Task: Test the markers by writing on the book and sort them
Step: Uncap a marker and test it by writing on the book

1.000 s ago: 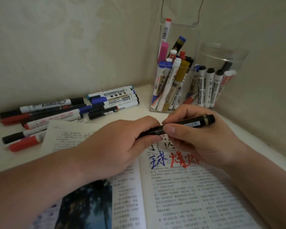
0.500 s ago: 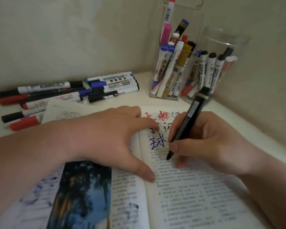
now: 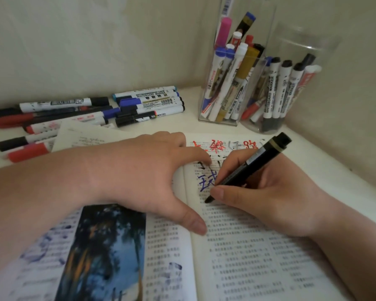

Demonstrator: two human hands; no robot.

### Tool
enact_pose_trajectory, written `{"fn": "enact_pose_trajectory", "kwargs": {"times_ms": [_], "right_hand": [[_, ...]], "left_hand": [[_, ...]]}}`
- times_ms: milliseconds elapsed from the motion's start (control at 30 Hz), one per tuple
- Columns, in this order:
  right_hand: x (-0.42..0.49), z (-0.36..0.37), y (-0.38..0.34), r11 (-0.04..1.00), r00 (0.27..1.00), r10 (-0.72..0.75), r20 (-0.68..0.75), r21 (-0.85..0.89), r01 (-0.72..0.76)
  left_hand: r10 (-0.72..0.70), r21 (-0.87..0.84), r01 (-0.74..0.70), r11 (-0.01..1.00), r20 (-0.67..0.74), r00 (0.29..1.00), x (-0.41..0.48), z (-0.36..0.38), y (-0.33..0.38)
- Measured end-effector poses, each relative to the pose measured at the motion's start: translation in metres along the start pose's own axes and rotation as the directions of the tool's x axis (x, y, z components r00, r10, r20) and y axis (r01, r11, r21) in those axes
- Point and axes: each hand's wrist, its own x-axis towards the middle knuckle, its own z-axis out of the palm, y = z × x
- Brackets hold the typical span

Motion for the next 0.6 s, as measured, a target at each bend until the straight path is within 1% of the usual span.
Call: {"fn": "enact_pose_trajectory", "kwargs": {"times_ms": [133, 233, 300, 400, 467, 600], "right_hand": [[0.0009, -0.0028, -0.0006, 1.0, 1.0, 0.018, 0.015, -0.006, -0.018], [0.0012, 0.0004, -0.0006, 1.0, 0.999, 0.013, -0.039, 0.018, -0.012], [0.0005, 0.0033, 0.0001, 1.0, 0.997, 0.012, -0.07, -0.023, -0.013], [-0.0003, 0.0044, -0.0006, 0.988, 0.995, 0.016, -0.1, -0.151, -0.031], [-0.0001, 0.002, -0.0013, 0.978, 0.993, 0.022, -0.12, -0.202, -0.046], [-0.0001, -0.0019, -0.0012, 0.982, 0.998, 0.027, -0.058, -0.187, -0.037]], "left_hand": [[-0.012, 0.042, 0.013, 0.999, -0.014, 1.0, -0.0007, 0.0032, 0.0036], [-0.023, 0.042, 0.023, 0.999, -0.001, 1.0, -0.0002, 0.0027, 0.004], [-0.025, 0.046, 0.025, 0.999, -0.001, 1.0, 0.0001, 0.0024, 0.0039], [-0.027, 0.041, 0.027, 0.999, -0.005, 1.0, -0.0002, 0.0035, 0.0037], [-0.028, 0.036, 0.028, 0.999, -0.013, 1.0, 0.0003, 0.0042, 0.0033], [-0.02, 0.043, 0.02, 0.999, -0.021, 1.0, 0.001, 0.0048, 0.0028]]}}
